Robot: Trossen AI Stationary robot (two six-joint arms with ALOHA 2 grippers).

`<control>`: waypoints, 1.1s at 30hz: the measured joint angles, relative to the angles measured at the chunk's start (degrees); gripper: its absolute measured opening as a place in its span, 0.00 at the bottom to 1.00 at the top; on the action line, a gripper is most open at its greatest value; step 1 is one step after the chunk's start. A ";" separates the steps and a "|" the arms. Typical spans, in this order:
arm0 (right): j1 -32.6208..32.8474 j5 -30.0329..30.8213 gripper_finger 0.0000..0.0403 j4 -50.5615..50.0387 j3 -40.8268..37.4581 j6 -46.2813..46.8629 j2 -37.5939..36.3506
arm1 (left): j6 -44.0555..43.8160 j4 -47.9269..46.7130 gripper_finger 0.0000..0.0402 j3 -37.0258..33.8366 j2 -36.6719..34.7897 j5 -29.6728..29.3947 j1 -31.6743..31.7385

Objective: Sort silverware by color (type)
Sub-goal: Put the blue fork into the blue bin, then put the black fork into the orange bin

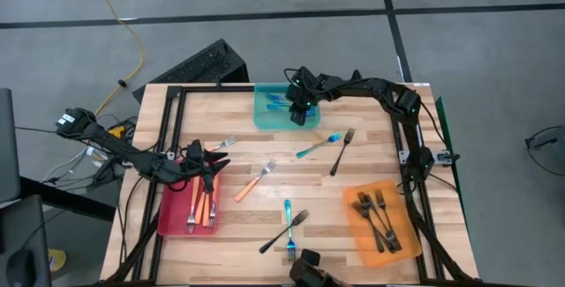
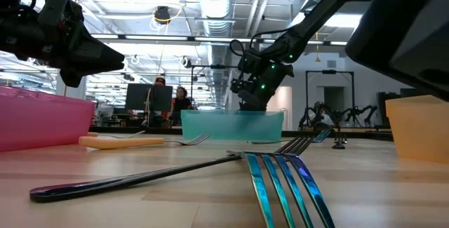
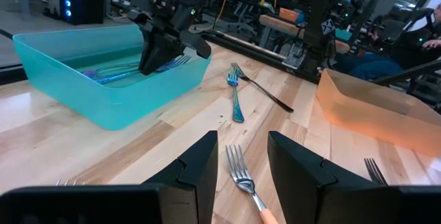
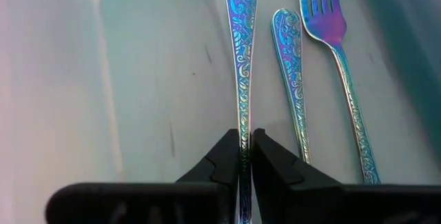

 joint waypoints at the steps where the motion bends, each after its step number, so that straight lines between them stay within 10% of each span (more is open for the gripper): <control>1: 0.00 0.00 0.18 0.00 0.00 0.00 0.00 | 0.00 0.00 0.28 -0.02 -0.02 0.00 0.00; 18: 0.40 -0.26 0.30 -2.86 3.87 -0.22 -2.35 | 0.00 -0.02 0.28 0.00 0.00 -0.13 0.00; 33: 1.88 -0.13 0.30 -36.42 26.60 -1.62 -8.85 | -3.23 0.17 0.28 -0.02 0.00 0.20 0.00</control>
